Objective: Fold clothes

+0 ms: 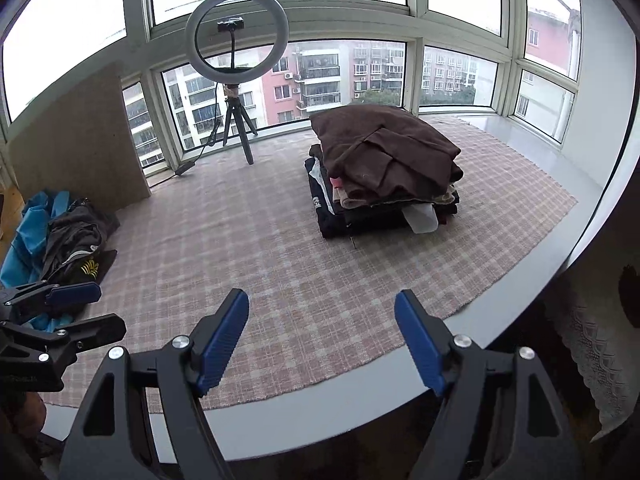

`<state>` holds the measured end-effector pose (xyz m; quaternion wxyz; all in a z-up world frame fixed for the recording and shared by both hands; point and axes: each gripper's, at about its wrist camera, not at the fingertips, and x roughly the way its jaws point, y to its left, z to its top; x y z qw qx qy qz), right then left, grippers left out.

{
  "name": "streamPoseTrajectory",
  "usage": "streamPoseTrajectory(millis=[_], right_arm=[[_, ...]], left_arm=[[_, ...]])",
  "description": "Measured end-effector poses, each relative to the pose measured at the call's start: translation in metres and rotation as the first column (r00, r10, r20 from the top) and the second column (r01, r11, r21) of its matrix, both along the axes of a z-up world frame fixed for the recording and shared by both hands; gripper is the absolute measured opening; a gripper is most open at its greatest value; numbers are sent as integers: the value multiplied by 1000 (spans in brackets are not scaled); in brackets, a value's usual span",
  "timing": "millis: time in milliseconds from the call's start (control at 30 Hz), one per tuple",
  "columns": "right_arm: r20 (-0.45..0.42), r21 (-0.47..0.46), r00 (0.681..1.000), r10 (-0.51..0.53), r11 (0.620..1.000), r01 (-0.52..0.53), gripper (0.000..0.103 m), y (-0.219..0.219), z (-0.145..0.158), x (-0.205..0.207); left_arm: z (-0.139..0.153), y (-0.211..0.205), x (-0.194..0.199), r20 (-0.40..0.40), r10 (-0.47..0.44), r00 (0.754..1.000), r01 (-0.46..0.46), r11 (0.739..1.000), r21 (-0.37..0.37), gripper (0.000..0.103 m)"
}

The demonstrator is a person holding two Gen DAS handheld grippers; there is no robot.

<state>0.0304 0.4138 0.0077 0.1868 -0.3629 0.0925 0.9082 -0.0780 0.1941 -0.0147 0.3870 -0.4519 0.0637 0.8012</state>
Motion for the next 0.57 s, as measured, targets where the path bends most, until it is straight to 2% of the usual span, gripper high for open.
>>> streamPoseTrajectory(millis=[333, 500, 567], right_arm=[[-2, 13, 1000, 19, 1000, -19, 75, -15, 1, 2], [-5, 22, 1000, 26, 999, -26, 75, -15, 2, 2], [-2, 24, 1000, 25, 999, -25, 75, -13, 2, 1]], left_arm=[[6, -10, 3, -13, 10, 1000, -10, 1000, 22, 77], [10, -12, 5, 1, -19, 1000, 18, 995, 100, 78], [11, -10, 8, -10, -23, 1000, 24, 995, 96, 79]])
